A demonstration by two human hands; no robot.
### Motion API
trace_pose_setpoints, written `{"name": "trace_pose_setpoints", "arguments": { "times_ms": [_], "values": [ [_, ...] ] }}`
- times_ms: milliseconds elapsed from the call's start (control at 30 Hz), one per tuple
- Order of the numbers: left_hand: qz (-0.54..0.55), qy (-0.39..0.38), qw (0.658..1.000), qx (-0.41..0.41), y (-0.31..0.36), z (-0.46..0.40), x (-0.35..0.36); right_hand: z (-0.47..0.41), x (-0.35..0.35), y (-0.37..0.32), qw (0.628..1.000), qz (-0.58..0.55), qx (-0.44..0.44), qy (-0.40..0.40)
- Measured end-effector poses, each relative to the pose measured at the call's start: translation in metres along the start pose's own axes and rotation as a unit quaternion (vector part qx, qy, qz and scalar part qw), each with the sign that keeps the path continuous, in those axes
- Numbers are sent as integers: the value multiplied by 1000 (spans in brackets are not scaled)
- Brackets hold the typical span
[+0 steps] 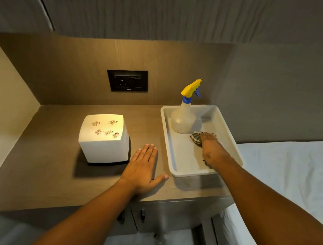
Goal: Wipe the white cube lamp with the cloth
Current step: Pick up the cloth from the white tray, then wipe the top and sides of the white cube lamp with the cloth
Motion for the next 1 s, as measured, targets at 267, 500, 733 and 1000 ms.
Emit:
{"name": "trace_pose_setpoints", "arguments": {
  "times_ms": [267,500,733,1000],
  "values": [
    [7,-21,999,-36,0,10,1,18,-64,-29,995,-68,-30,68],
    [3,-21,998,-63,1,42,4,40,-120,-94,985,-51,-123,107],
    [16,51,998,-16,8,79,-44,51,-142,-176,968,-74,-202,125],
    [-21,199,979,24,-9,109,-136,48,-135,-258,961,-91,-234,120]
  ]
}}
Point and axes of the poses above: each hand's wrist, its own z-axis away from the middle knuckle, its own x-axis out of the palm, y = z × x, the point moved 8 cm from there along -z, towards the middle knuckle, and after that the axes turned 8 degrees about z, right-handed, at the moved point
